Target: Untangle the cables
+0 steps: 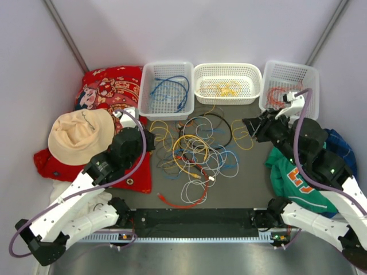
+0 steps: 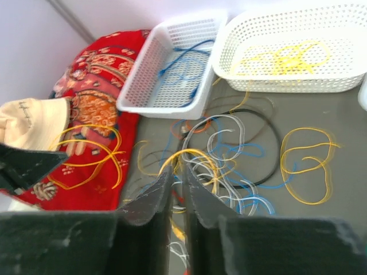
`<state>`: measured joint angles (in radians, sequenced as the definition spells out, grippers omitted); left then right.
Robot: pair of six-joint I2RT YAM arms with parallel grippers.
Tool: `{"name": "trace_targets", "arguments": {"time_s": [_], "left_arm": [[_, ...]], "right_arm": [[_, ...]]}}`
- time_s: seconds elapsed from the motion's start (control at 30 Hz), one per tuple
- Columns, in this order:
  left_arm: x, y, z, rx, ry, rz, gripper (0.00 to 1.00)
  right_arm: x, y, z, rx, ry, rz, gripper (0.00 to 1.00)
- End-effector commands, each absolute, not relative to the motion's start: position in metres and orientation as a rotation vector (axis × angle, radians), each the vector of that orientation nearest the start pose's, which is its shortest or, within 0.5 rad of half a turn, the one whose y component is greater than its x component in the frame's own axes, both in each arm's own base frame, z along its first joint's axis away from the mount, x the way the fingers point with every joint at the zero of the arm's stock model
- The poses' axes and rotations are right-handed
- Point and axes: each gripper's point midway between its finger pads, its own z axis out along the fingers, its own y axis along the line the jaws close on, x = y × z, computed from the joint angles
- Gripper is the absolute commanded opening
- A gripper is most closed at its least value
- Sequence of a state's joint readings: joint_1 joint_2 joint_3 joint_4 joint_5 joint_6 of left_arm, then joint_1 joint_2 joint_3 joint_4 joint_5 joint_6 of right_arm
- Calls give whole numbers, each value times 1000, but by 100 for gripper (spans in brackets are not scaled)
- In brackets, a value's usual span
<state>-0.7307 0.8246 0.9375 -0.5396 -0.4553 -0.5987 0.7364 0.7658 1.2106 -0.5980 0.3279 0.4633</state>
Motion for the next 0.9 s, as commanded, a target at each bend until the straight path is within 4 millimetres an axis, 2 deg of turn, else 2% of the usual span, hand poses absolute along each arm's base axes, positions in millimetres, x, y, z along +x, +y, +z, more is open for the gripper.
{"name": "trace_targets", "arguments": {"time_s": [0.0, 0.07, 0.1, 0.23, 0.37, 0.57, 0.73, 0.87], "left_arm": [[247, -166, 300, -115, 1861, -586, 0], [239, -189, 321, -34, 1810, -740, 0], [235, -199, 329, 8, 1790, -805, 0], [206, -247, 353, 253, 1743, -1086, 0], [189, -268, 360, 395, 1732, -1214, 0], [176, -286, 365, 488, 1709, -1343, 0], [177, -289, 366, 506, 1710, -1347, 0], [179, -290, 365, 509, 1711, -1338, 0]], "right_arm": [[211, 187, 387, -121, 1738, 805, 43], [206, 206, 381, -181, 1744, 901, 55], [205, 212, 380, -187, 1744, 928, 57], [207, 230, 383, -240, 1723, 985, 57], [208, 243, 385, -299, 1730, 1005, 55], [204, 263, 384, -395, 1738, 1050, 53], [197, 272, 380, -463, 1747, 1080, 50], [193, 277, 370, -501, 1775, 1088, 48]]}}
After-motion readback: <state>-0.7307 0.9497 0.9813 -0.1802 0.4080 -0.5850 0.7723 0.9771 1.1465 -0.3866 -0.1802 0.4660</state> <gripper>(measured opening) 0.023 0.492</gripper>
